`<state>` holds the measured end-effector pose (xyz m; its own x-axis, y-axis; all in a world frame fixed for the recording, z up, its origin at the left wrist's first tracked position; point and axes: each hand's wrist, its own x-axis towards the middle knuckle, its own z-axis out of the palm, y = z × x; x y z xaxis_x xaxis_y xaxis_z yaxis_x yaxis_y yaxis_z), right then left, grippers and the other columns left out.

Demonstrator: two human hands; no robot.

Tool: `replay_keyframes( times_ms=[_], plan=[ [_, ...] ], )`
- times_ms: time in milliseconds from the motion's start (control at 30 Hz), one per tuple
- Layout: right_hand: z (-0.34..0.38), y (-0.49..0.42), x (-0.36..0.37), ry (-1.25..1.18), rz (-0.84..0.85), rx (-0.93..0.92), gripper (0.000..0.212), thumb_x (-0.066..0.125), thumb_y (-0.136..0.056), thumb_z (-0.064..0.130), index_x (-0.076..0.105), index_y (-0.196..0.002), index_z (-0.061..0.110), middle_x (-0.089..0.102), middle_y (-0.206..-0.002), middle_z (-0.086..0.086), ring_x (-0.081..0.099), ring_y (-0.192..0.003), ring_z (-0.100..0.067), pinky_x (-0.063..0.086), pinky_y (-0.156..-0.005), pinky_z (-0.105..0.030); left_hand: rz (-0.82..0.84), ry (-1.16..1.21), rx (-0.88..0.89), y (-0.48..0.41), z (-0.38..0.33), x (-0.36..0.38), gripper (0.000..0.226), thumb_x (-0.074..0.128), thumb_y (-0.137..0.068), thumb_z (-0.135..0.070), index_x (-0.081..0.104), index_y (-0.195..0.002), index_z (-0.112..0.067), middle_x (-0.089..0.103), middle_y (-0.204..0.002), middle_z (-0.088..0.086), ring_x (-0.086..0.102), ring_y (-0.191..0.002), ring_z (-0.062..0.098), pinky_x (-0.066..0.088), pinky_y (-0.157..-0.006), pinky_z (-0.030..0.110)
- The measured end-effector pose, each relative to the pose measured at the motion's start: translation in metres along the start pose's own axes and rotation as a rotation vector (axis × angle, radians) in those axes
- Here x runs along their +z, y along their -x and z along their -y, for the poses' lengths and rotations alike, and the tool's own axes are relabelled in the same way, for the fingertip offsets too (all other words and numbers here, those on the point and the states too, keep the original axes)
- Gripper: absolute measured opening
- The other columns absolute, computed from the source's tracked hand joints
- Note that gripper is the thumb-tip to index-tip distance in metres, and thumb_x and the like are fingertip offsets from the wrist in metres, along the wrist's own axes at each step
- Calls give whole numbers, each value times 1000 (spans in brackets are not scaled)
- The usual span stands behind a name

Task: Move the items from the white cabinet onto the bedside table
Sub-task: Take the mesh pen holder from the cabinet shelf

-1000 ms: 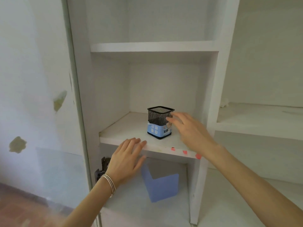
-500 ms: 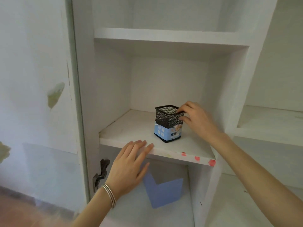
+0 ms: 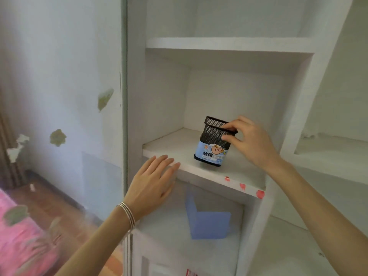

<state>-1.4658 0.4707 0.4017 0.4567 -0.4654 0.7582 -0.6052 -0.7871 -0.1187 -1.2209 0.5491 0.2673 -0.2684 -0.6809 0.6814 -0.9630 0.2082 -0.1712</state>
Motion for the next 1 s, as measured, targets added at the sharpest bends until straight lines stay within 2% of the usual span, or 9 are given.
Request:
replay_keyframes(
  times_ms=[167, 300, 367, 467, 567, 700, 767, 867, 1000],
  plan=[
    [12, 16, -1, -185, 35, -175, 22, 74, -76, 14, 70, -97, 13, 54, -83, 9, 55, -79, -13, 48, -72, -39, 53, -116, -120, 38, -31, -40, 43, 43, -92, -32, 57, -127, -12, 58, -123, 8, 52, -118, 28, 37, -103, 45],
    [27, 41, 10, -317, 67, -328, 21, 75, -74, 9, 71, -94, 13, 58, -83, 6, 56, -81, -18, 48, -71, -42, 164, -194, -291, 93, -65, -67, 44, 41, -92, -36, 57, -128, -16, 58, -125, 7, 52, -118, 27, 40, -101, 48],
    [40, 55, 18, -383, 107, -387, 21, 75, -74, 9, 71, -95, 13, 60, -86, 2, 57, -83, -19, 48, -70, -41, 231, -215, -397, 129, -85, -81, 46, 40, -91, -38, 55, -129, -16, 58, -126, 7, 52, -118, 28, 41, -100, 48],
    [69, 78, 30, -512, 206, -459, 22, 77, -73, 9, 71, -94, 12, 59, -85, 4, 55, -82, -15, 45, -73, -32, 293, -268, -562, 182, -114, -107, 46, 43, -87, -37, 59, -124, -15, 60, -122, 7, 54, -113, 28, 41, -98, 46],
    [108, 101, 42, -648, 331, -547, 20, 77, -72, 9, 71, -92, 9, 59, -84, 4, 59, -80, -21, 46, -75, -34, 326, -355, -718, 235, -140, -138, 43, 45, -84, -36, 63, -116, -14, 62, -114, 7, 57, -106, 29, 38, -96, 43],
    [171, 130, 57, -801, 422, -635, 20, 78, -71, 6, 71, -89, 10, 53, -79, 14, 56, -77, -16, 42, -73, -24, 390, -465, -916, 303, -179, -181, 45, 43, -86, -38, 64, -117, -14, 63, -111, 5, 56, -109, 28, 36, -98, 43],
    [209, 146, 62, -872, 466, -696, 20, 78, -70, 6, 71, -89, 10, 52, -79, 20, 55, -77, -16, 47, -73, -33, 412, -501, -1020, 335, -201, -204, 45, 42, -86, -38, 65, -118, -15, 64, -112, 3, 57, -110, 26, 35, -100, 43],
    [268, 170, 66, -963, 520, -822, 21, 79, -70, 10, 71, -90, 11, 61, -80, 3, 59, -77, -21, 51, -70, -46, 457, -575, -1145, 379, -234, -240, 46, 41, -86, -40, 64, -119, -18, 64, -113, 1, 55, -114, 24, 32, -102, 42],
    [360, 214, 59, -1097, 627, -956, 22, 79, -72, 9, 71, -91, 15, 58, -81, 8, 57, -75, -14, 52, -68, -39, 494, -688, -1315, 436, -283, -298, 47, 40, -86, -41, 65, -118, -17, 64, -111, 2, 56, -112, 23, 32, -101, 40]
  ],
)
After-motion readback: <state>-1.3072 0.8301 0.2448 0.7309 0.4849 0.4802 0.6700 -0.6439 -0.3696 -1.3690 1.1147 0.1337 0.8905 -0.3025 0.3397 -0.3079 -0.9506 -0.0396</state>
